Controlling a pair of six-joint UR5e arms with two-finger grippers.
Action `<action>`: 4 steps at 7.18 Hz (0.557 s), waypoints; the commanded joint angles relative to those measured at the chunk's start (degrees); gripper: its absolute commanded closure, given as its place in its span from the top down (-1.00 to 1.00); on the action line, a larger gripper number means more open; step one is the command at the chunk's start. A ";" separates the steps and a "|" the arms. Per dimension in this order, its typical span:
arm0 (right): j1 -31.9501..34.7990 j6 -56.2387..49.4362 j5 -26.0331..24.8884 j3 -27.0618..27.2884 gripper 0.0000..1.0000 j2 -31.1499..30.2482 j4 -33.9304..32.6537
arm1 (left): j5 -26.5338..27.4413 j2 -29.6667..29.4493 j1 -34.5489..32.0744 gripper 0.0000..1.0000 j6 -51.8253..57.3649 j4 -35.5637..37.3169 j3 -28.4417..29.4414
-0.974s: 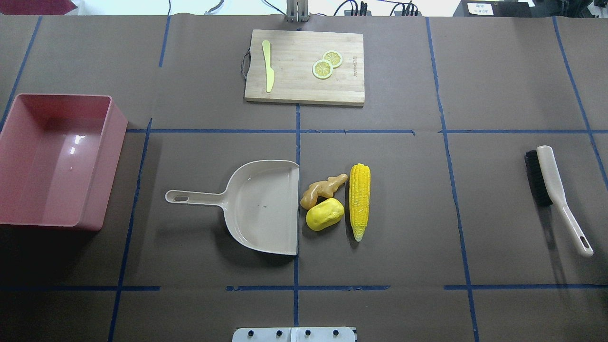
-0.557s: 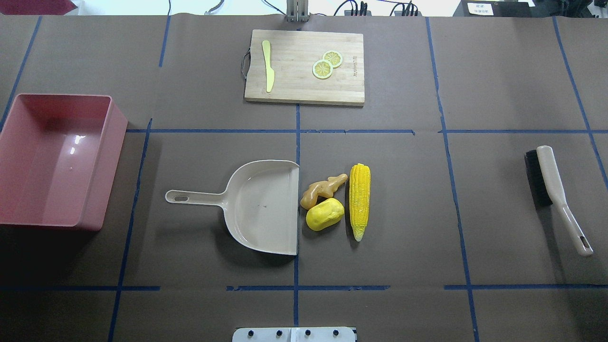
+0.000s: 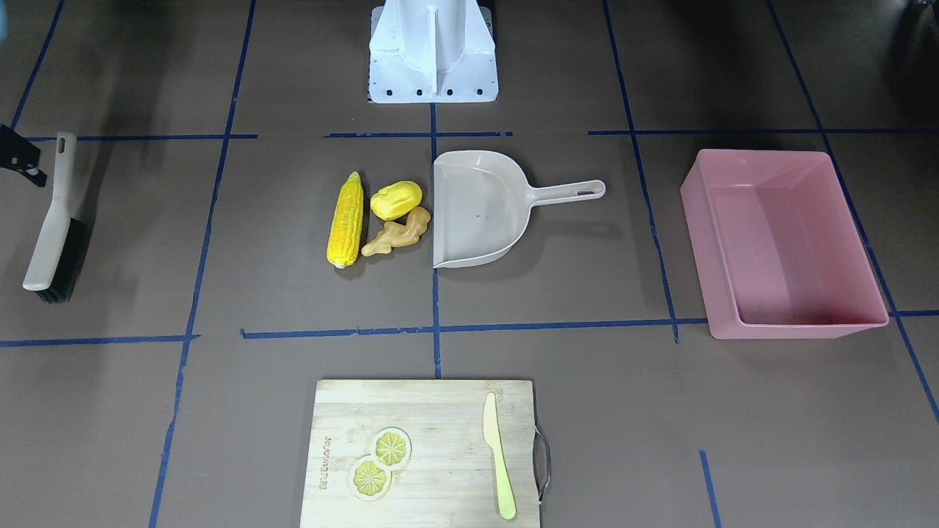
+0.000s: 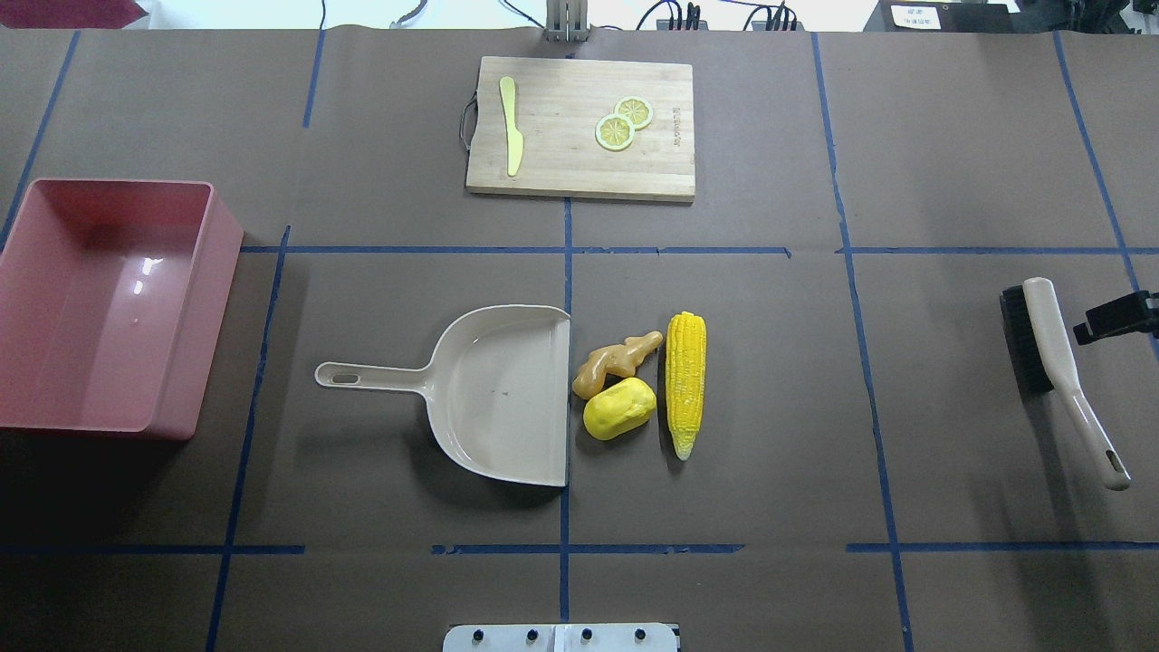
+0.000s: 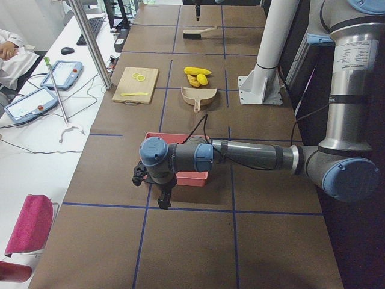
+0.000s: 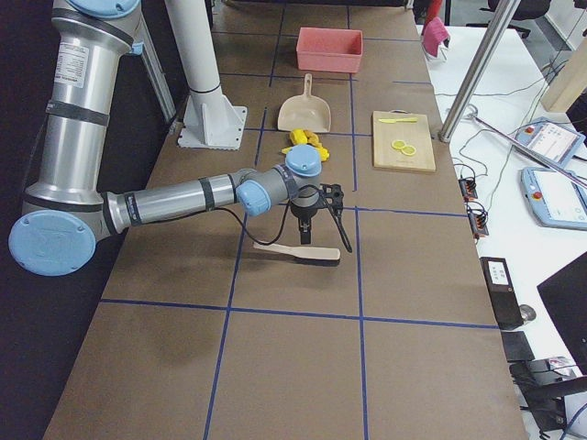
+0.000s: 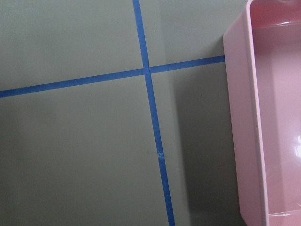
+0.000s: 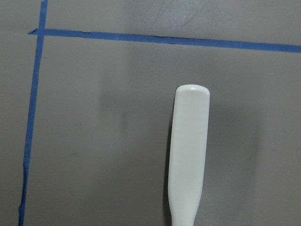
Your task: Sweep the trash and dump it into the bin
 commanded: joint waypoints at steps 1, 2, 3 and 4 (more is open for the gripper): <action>-3.81 5.95 -1.59 -3.92 1.00 -2.48 10.85 | 0.00 0.44 0.90 1.00 -0.07 0.00 1.07; -4.07 5.96 -1.59 -4.72 1.00 -2.49 11.50 | -0.17 0.53 1.17 1.00 0.10 0.00 2.99; -4.77 5.96 -1.77 -5.25 0.99 -2.49 11.50 | -0.52 0.88 1.26 1.00 0.19 0.00 2.93; -6.35 5.96 -2.99 -5.43 0.97 -2.49 11.50 | -0.61 0.79 1.26 1.00 0.19 0.00 2.92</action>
